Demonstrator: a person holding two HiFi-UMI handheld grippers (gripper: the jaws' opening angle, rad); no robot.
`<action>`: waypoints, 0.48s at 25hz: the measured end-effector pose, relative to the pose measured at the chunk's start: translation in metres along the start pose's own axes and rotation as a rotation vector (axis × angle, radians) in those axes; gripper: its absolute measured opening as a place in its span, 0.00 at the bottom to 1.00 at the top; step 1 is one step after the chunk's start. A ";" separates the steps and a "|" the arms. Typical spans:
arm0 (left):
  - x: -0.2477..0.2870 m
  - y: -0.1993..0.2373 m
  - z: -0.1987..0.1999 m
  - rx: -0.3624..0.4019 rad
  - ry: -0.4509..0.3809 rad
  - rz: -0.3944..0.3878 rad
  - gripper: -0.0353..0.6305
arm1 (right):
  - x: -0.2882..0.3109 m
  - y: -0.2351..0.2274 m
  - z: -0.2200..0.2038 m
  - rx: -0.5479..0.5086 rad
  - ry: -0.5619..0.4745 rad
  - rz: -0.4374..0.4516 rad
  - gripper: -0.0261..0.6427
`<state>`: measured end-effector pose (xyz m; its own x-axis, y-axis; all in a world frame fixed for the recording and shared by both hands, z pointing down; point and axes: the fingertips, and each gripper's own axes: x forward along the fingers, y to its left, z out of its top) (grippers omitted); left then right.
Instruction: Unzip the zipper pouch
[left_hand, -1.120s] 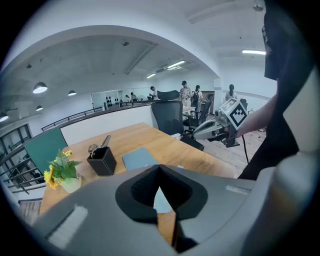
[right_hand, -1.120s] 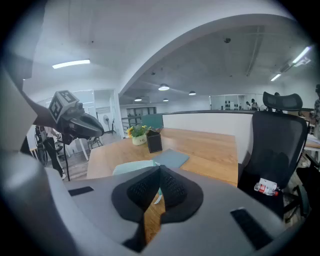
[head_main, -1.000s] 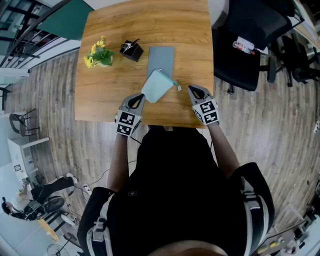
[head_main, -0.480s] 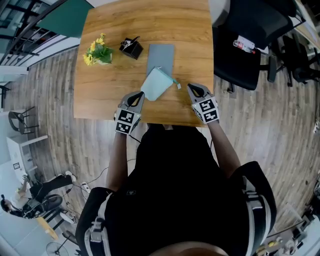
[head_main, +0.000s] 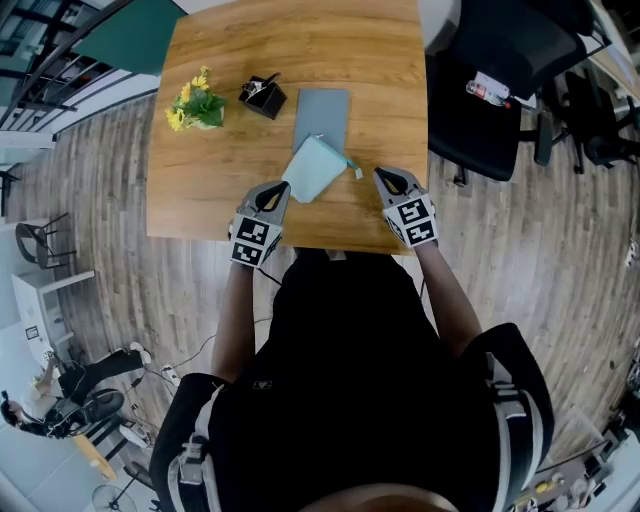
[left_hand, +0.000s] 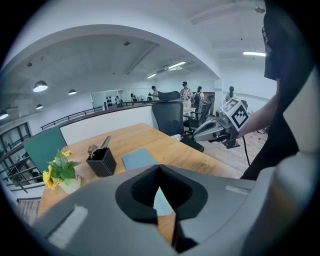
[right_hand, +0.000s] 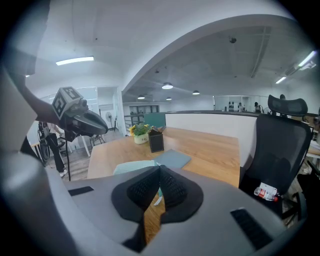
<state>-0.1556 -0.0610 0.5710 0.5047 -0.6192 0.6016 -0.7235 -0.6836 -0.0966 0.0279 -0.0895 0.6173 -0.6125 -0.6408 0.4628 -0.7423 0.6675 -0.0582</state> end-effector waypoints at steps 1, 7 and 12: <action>0.000 0.001 0.000 -0.002 -0.002 0.000 0.05 | 0.001 0.000 0.000 -0.001 0.001 -0.001 0.04; 0.002 0.002 -0.001 -0.009 -0.006 0.003 0.06 | 0.001 0.002 -0.003 0.001 0.006 -0.003 0.05; 0.005 0.000 0.001 -0.011 -0.007 -0.004 0.07 | 0.003 0.001 -0.001 0.000 -0.010 -0.002 0.06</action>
<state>-0.1531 -0.0641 0.5732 0.5109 -0.6187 0.5968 -0.7263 -0.6821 -0.0855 0.0256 -0.0898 0.6198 -0.6141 -0.6457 0.4539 -0.7434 0.6663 -0.0580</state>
